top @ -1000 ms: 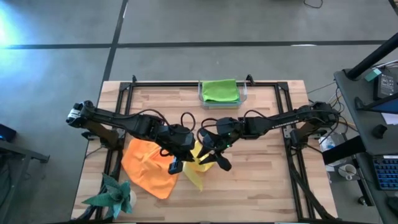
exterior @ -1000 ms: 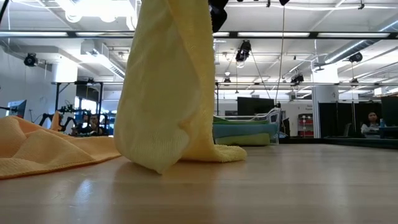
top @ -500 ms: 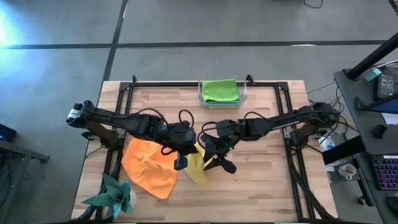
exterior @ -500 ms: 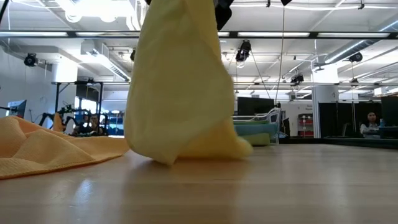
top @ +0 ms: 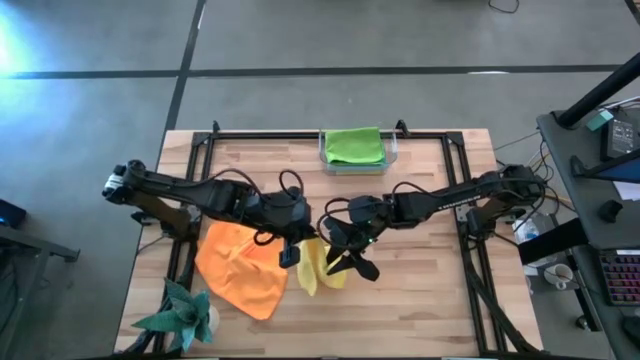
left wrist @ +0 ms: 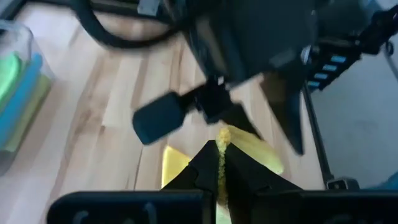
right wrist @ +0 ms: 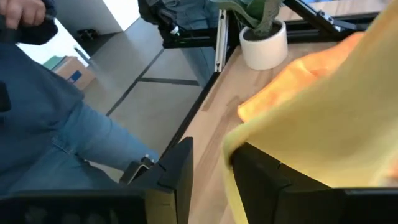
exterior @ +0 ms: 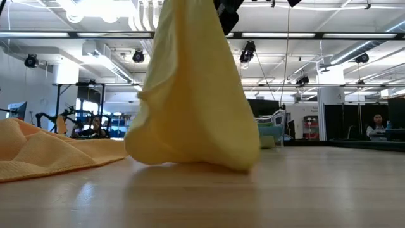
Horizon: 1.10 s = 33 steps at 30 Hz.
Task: Fold microfiber towels
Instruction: Fold the yellow microfiber cloth
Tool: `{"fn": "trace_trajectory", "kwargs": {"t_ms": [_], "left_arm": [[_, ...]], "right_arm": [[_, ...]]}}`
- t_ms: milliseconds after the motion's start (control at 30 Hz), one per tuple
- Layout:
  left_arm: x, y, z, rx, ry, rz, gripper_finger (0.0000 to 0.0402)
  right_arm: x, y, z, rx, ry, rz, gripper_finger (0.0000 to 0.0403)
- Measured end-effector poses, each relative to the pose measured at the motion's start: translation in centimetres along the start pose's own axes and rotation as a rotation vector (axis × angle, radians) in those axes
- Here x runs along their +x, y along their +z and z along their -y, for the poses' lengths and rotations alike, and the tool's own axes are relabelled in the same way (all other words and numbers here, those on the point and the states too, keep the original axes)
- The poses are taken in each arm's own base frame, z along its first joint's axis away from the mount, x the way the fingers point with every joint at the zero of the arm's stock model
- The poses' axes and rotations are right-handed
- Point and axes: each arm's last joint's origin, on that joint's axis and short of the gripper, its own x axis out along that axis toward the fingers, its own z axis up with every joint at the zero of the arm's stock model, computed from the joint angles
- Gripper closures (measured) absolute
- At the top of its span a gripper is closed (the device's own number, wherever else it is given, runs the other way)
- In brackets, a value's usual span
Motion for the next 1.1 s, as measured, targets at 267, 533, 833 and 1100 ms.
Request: {"fn": "trace_trajectory", "kwargs": {"t_ms": [267,533,833,1100], "left_arm": [[-1.5,0.5,-0.1,0.012,-0.01,0.053,0.04],[-1.6,0.6,0.0,0.01,-0.014,0.068,0.04],[-1.6,1.1,0.1,0.002,-0.023,0.124,0.04],[-1.6,1.2,0.0,0.001,0.014,0.134,0.04]], "right_arm": [[0.0,-0.2,0.6,0.005,-0.169,0.019,0.0298],[0.0,-0.7,0.8,0.058,-0.213,-0.009,0.0298],[0.1,-1.7,0.7,0.128,-0.223,-0.078,0.0298],[0.2,-4.1,0.7,0.18,-0.241,-0.23,0.0298]]}}
